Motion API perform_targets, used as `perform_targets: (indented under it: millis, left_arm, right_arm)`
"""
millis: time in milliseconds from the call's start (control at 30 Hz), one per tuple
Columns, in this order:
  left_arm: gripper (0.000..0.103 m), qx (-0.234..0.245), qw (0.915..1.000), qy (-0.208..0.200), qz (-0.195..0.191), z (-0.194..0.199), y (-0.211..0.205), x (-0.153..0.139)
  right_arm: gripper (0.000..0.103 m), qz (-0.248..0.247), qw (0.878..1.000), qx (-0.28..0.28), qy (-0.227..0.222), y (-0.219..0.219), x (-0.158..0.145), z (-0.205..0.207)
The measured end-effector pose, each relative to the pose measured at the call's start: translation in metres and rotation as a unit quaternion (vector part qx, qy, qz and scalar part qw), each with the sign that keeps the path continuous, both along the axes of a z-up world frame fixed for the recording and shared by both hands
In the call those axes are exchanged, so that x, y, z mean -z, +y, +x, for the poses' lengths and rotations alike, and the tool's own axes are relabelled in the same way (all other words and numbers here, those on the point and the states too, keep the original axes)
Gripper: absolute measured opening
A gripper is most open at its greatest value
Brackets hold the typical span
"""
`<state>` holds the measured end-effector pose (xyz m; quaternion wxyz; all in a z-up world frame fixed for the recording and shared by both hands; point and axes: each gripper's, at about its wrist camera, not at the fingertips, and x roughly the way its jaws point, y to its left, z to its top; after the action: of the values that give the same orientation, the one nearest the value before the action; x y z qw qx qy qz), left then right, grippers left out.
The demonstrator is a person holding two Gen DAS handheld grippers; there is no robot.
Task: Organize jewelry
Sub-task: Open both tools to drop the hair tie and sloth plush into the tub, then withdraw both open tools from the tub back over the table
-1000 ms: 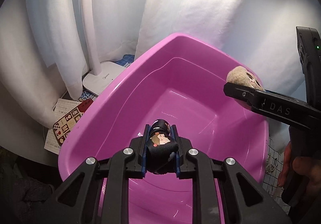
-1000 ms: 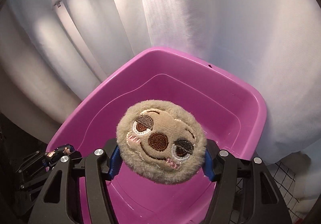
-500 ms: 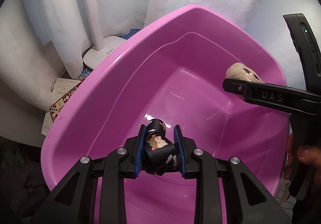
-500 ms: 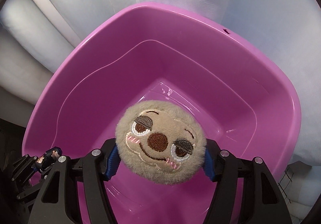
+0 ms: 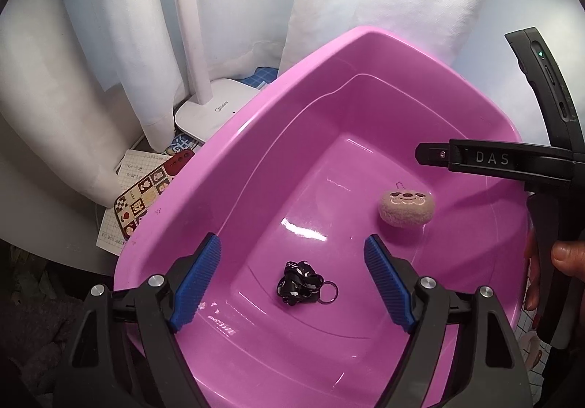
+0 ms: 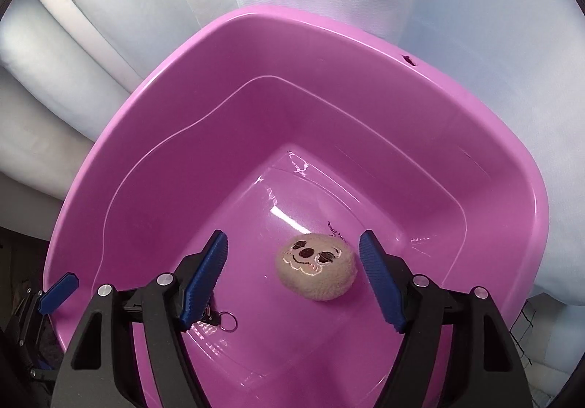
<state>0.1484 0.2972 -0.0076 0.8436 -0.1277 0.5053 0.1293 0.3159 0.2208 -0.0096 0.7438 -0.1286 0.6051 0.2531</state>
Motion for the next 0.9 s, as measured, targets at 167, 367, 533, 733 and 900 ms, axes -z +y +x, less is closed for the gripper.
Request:
perform_targets:
  millis: [167,367,533,733,900]
  left_arm:
    - [0.079,0.0,1.0,-0.007,0.003,-0.004,0.002,-0.002]
    - [0.079,0.003,0.9999,-0.012,0.009,-0.008,0.001,-0.007]
    - [0.079,0.002,0.9998,-0.017,0.012,-0.011,0.001,-0.01]
    - [0.079,0.003,0.9996,-0.024,0.012,-0.016,0.002,-0.015]
    - [0.079,0.007,0.9994,-0.031,0.012,-0.02,0.001,-0.019]
  right_arm:
    - [0.071,0.008,1.0,0.001,-0.003,-0.006,0.002,-0.004]
    - [0.071,0.009,1.0,0.002,-0.005,-0.007,-0.007,-0.009]
    - [0.071,0.01,1.0,0.005,-0.01,-0.012,-0.015,-0.008]
    - [0.071,0.01,1.0,0.006,-0.015,-0.014,-0.02,-0.013]
    - [0.071,0.015,1.0,0.01,-0.017,-0.017,-0.026,-0.017]
